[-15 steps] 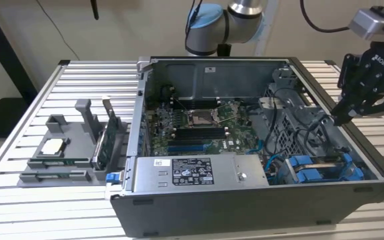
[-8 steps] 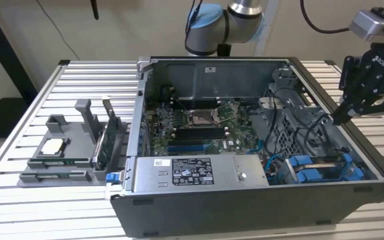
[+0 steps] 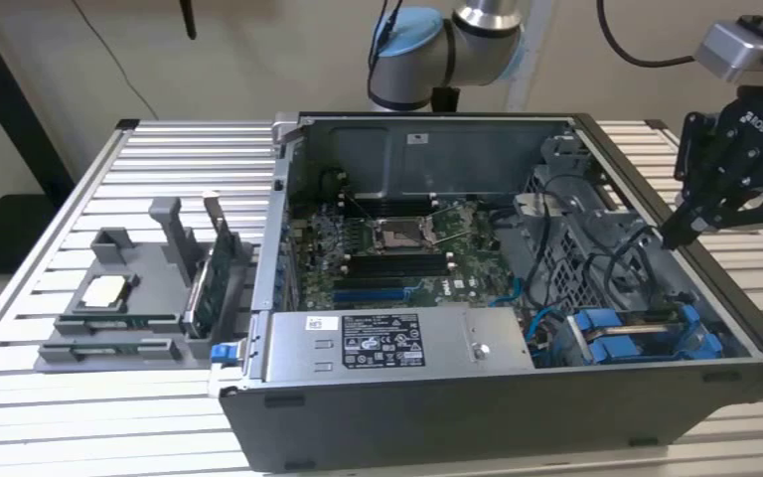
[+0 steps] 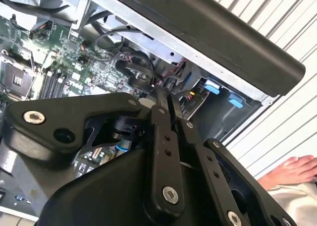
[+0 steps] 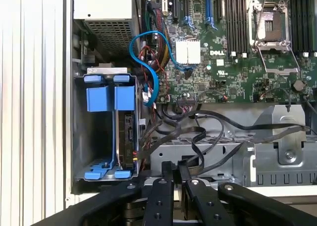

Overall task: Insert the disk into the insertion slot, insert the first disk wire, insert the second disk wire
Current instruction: 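Insert the second disk wire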

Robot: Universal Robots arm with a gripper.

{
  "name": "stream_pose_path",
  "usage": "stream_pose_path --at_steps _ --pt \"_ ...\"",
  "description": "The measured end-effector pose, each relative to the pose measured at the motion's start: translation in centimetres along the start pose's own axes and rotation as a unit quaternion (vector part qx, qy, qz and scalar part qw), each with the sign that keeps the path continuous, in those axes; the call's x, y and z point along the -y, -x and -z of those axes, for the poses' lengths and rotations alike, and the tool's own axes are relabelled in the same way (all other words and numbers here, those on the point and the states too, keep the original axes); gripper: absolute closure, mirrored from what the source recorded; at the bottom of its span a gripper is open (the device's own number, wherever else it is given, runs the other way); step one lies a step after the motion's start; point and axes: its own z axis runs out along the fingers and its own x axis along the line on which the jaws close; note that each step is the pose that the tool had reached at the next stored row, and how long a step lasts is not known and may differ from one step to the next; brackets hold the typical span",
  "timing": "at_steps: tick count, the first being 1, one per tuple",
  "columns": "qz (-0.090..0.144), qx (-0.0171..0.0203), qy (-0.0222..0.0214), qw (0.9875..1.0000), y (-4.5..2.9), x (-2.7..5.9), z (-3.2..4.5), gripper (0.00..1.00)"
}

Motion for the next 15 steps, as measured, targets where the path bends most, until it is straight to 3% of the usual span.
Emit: stream_pose_path --at_steps 15 --pt "0.0 -0.0001 0.0 1.0 -0.32 -2.46 0.44 0.84"
